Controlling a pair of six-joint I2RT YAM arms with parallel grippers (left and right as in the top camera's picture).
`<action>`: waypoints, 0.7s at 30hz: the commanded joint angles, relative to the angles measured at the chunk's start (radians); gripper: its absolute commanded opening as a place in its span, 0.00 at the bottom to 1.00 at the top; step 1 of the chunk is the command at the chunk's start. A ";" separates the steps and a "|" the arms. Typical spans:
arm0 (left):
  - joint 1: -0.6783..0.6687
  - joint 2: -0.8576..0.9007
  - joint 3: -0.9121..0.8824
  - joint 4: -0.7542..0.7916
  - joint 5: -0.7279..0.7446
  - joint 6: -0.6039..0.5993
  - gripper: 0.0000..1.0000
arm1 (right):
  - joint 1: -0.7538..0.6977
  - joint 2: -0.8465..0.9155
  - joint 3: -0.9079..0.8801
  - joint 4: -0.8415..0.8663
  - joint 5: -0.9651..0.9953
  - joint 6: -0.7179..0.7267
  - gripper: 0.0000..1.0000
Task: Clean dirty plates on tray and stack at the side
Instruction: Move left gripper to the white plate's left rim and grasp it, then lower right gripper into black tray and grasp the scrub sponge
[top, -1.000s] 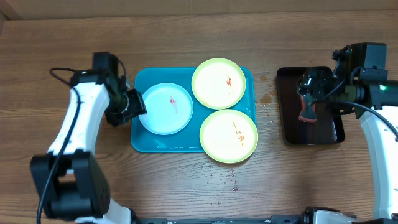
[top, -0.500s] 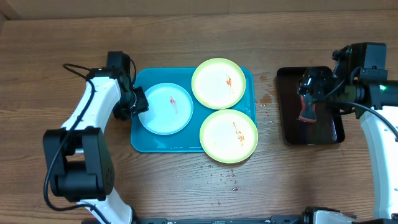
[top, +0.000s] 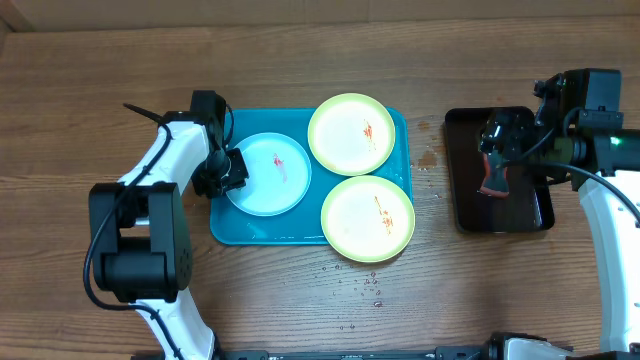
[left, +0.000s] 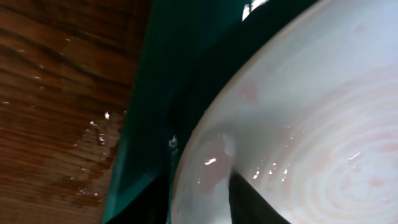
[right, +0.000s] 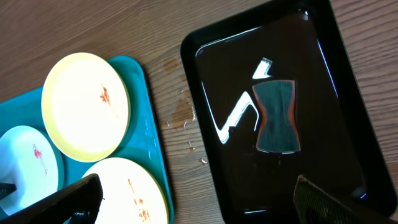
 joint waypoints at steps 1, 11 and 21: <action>-0.008 0.026 0.016 0.001 -0.018 -0.010 0.30 | -0.003 -0.011 0.019 -0.002 -0.006 -0.003 1.00; -0.008 0.020 0.031 0.043 -0.126 -0.003 0.31 | -0.003 -0.008 0.019 0.003 0.026 -0.004 1.00; -0.010 0.021 0.031 0.104 -0.074 -0.002 0.04 | -0.003 0.039 0.019 0.024 0.064 -0.038 0.91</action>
